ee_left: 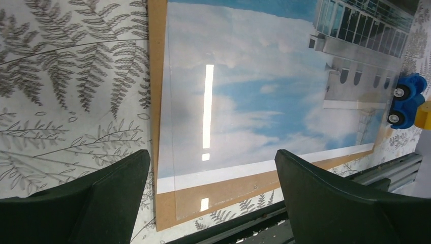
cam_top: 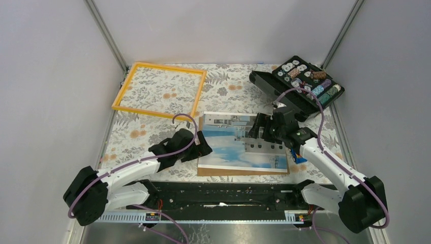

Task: Put the photo into the frame
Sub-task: Pick up the photo frame item from the photo frame.

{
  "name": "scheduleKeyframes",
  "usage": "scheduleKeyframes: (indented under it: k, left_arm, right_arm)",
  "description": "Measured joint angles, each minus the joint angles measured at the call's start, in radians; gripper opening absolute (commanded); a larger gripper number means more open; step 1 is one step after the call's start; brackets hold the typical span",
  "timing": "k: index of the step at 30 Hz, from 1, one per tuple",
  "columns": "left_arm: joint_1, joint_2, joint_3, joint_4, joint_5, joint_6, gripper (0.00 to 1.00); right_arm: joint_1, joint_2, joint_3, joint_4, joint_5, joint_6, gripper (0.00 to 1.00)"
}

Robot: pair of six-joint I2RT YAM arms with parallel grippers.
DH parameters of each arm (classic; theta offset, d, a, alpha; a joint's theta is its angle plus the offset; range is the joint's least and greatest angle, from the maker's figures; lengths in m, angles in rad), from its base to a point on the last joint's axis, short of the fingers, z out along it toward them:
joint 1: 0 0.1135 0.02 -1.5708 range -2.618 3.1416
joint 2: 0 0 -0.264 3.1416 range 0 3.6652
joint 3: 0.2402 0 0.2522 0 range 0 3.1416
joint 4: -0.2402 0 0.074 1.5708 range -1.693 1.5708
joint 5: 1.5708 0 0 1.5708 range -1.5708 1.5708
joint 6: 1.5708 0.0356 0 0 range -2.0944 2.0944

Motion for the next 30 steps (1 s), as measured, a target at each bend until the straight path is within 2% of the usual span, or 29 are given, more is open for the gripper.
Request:
scheduleKeyframes:
  k: [5, 13, 22, 30]
  left_arm:
    - [0.020, 0.055, 0.000, 0.071, 0.060, -0.027, 0.99]
    - [0.038, 0.112, -0.013, 0.163, 0.167, -0.081, 0.99]
    - [0.038, 0.130, -0.023, 0.183, 0.199, -0.094, 0.99]
    - [0.038, 0.154, -0.024, 0.184, 0.206, -0.094, 0.99]
  right_arm:
    - [0.000, -0.033, -0.097, -0.034, 0.283, 0.129, 1.00]
    - [-0.005, -0.111, -0.145, -0.122, 0.563, 0.313, 1.00]
    - [-0.096, -0.118, -0.240, -0.142, 0.624, 0.392, 1.00]
    - [-0.135, -0.032, -0.261, -0.076, 0.550, 0.380, 0.98]
